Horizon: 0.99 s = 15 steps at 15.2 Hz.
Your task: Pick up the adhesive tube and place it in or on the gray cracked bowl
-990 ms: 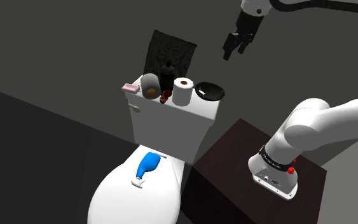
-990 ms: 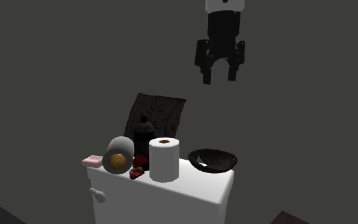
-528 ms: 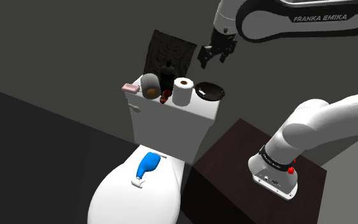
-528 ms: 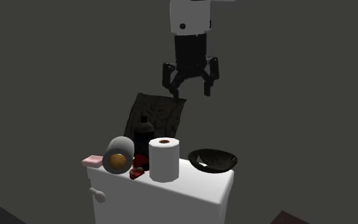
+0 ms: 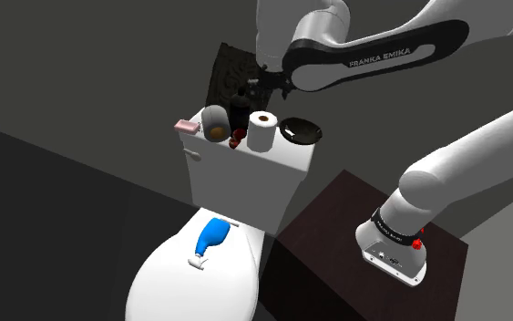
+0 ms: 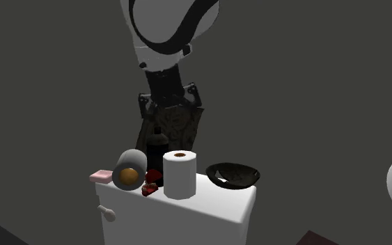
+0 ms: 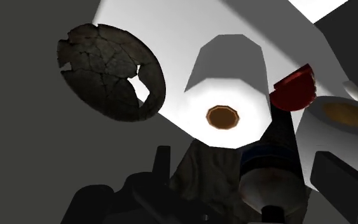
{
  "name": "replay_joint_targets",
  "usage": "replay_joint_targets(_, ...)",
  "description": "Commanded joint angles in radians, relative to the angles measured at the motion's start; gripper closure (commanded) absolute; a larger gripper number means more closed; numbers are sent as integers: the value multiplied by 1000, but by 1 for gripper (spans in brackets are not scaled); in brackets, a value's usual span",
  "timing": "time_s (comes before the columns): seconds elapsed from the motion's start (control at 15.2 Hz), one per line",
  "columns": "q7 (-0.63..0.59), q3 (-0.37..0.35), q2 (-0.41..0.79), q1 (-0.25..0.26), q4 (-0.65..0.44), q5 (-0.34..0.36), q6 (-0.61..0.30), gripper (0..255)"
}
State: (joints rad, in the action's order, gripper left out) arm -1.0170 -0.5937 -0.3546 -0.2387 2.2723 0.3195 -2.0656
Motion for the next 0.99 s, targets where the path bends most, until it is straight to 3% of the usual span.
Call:
replay_joint_targets(0.0, -148, -73, 100, -53, -54, 97, -6, 0)
replay_joint_targets(0.26, -437, -187, 345, -106, -216, 339, 84, 0)
replay_joint_targets(0.53, -658, -185, 600, -34, -409, 563, 238, 0)
replay_joint_targets(0.92, -674, -153, 623, -44, -377, 597, 182, 0)
